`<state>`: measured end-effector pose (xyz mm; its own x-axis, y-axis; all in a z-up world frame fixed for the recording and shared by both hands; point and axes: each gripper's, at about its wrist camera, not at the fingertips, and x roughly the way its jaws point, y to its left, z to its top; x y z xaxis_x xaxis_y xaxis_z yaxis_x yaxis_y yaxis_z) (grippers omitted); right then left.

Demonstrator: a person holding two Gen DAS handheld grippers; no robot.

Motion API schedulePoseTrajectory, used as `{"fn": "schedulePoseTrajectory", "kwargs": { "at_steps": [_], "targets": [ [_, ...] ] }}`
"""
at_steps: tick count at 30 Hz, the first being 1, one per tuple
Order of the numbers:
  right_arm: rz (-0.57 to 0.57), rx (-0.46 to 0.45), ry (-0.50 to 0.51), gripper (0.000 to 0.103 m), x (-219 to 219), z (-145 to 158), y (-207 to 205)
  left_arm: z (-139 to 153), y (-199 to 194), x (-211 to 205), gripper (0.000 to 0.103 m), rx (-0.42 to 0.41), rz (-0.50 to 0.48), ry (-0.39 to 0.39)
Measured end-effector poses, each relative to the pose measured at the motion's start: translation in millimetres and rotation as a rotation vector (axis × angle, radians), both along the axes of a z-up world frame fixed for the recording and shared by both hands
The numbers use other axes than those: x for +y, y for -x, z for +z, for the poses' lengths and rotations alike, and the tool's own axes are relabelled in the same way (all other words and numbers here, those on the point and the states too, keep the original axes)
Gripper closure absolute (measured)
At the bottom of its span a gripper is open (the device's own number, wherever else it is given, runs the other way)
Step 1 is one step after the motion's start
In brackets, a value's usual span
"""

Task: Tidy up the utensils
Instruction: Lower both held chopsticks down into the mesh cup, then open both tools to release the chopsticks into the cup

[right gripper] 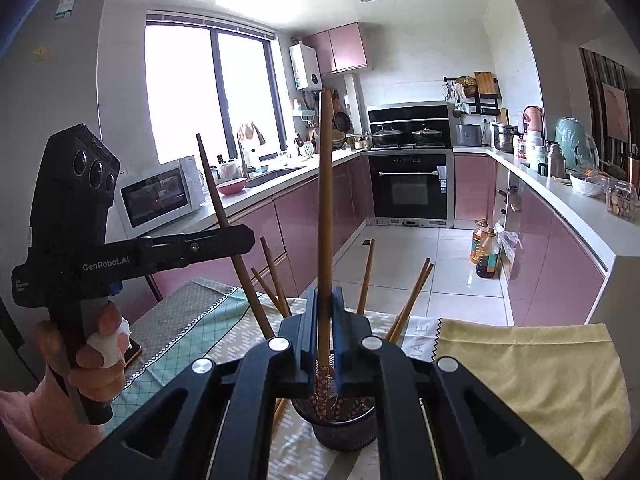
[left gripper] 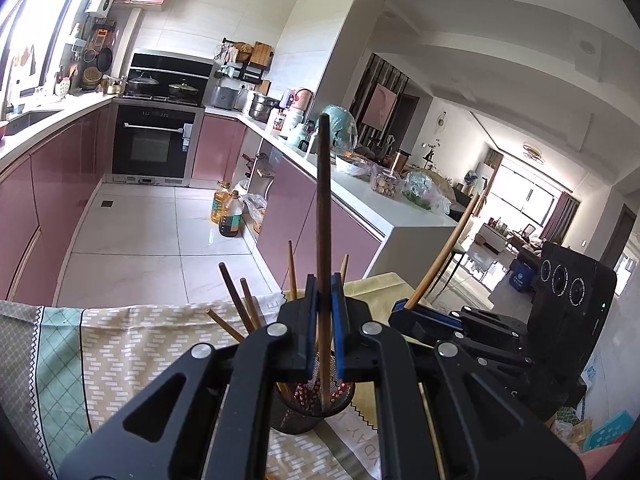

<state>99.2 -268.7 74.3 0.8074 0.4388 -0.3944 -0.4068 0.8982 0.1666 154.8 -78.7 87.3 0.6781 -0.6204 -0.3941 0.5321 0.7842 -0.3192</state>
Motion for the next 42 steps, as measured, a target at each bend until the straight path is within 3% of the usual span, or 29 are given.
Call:
{"fn": "schedulePoseTrajectory", "kwargs": {
  "at_steps": [8,20,34,42],
  "targets": [
    [-0.007,0.040,0.016,0.097,0.1,-11.4,-12.1,-10.4,1.0,-13.3,0.096,0.011,-0.024,-0.091],
    [0.002,0.161,0.046,0.097,6.7,-44.1,-35.8,-37.5,-11.9,-32.0,0.096,0.100,-0.085,-0.235],
    [-0.043,0.225,0.013,0.095,-0.2,-67.3,-51.8,-67.1,-43.4,-44.4,0.094,0.164,-0.028,-0.249],
    [-0.028,0.214,-0.001,0.094,-2.8,-68.0,-40.8,-73.8,-33.8,-37.0,0.085,0.124,-0.024,-0.219]
  ]
}}
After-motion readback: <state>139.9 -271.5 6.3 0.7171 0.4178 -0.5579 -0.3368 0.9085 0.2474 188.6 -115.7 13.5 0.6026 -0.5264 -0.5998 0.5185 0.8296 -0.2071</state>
